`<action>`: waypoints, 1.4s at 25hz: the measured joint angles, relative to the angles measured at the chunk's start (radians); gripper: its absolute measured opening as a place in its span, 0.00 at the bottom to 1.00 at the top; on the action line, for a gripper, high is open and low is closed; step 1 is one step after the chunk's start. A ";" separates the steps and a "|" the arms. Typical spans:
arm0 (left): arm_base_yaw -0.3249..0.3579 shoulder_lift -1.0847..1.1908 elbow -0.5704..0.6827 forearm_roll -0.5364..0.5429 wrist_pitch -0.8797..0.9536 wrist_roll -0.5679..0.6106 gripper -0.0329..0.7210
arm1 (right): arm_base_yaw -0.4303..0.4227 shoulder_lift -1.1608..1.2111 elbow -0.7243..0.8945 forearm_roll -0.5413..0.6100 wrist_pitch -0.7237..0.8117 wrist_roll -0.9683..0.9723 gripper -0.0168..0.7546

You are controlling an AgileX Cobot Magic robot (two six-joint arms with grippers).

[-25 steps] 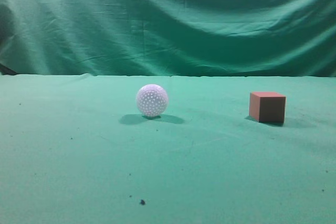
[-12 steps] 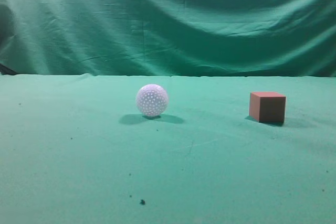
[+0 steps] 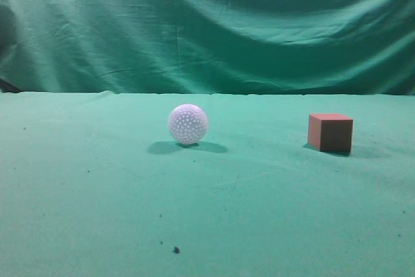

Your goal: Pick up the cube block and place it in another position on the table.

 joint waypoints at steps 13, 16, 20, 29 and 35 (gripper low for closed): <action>0.000 0.000 0.000 0.000 0.000 0.000 0.36 | 0.154 0.201 -0.106 0.070 0.176 -0.199 0.02; 0.000 0.000 0.000 0.000 0.000 0.000 0.36 | 0.221 0.363 -0.156 0.072 0.298 -0.194 0.02; 0.000 0.000 0.000 0.000 0.000 0.000 0.36 | 0.328 0.566 -0.197 0.072 0.349 -0.177 0.02; 0.000 0.000 0.000 0.000 0.000 0.000 0.36 | 0.486 0.968 -0.317 0.075 0.300 -0.168 0.02; 0.000 0.000 0.000 0.000 0.000 0.000 0.36 | 0.486 1.195 -0.430 0.073 0.214 -0.167 0.16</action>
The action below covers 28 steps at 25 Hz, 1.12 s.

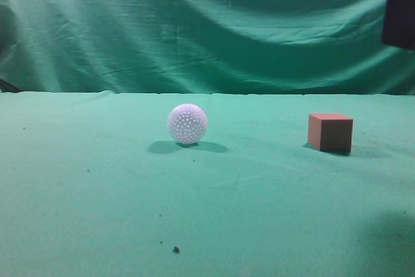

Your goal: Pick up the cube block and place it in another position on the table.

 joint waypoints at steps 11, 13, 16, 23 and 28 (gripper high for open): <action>0.000 0.000 0.000 0.000 0.000 0.000 0.36 | 0.000 0.213 -0.106 -0.066 -0.128 0.110 0.67; 0.000 0.000 0.000 0.000 0.000 0.000 0.36 | 0.000 0.239 -0.106 -0.085 -0.160 0.147 0.72; 0.000 0.000 0.000 0.000 0.000 0.000 0.36 | 0.000 0.278 -0.106 -0.092 -0.198 0.181 0.70; 0.000 0.000 0.000 0.000 0.000 0.000 0.36 | 0.000 0.338 -0.111 -0.099 -0.210 0.223 0.57; 0.000 0.000 0.000 0.000 0.000 0.000 0.36 | 0.000 0.338 -0.148 -0.192 -0.182 0.344 0.32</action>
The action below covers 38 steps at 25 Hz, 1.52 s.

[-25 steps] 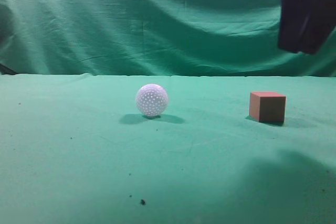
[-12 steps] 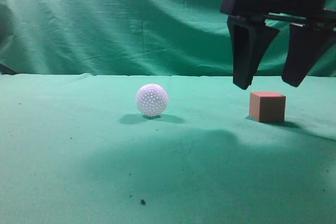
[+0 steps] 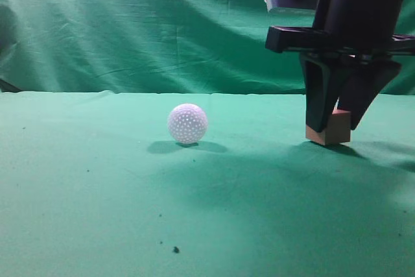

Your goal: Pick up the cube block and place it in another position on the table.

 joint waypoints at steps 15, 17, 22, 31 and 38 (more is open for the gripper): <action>0.000 0.000 0.000 0.000 0.000 0.000 0.36 | -0.121 0.148 -0.448 -0.133 0.024 0.067 0.32; 0.000 0.000 0.000 0.000 0.000 0.000 0.36 | -0.121 0.190 -0.467 -0.133 0.021 0.059 0.32; 0.000 0.000 0.000 0.000 0.000 0.000 0.36 | -0.121 0.272 -0.475 -0.133 0.015 0.052 0.32; 0.000 0.000 0.000 0.000 0.000 0.000 0.36 | -0.121 0.312 -0.475 -0.081 0.014 0.052 0.53; 0.000 0.000 0.000 0.000 0.000 0.000 0.36 | -0.122 0.292 -0.521 -0.043 0.156 0.052 0.69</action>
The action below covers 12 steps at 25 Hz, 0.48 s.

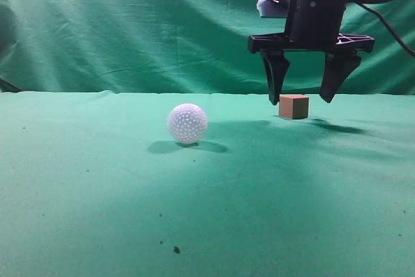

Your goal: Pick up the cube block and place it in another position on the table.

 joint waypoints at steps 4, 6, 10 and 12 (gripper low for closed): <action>0.000 0.000 0.000 0.000 0.000 0.000 0.36 | 0.000 -0.098 -0.004 -0.003 0.101 -0.002 0.24; 0.000 0.000 0.000 0.000 0.000 0.000 0.36 | 0.000 -0.163 -0.004 -0.015 0.147 -0.002 0.11; 0.000 0.000 0.000 0.000 0.000 0.000 0.36 | 0.000 -0.337 0.056 -0.025 0.172 0.000 0.02; 0.000 0.000 0.000 0.000 0.000 0.000 0.36 | 0.000 -0.441 0.138 -0.030 0.164 0.022 0.02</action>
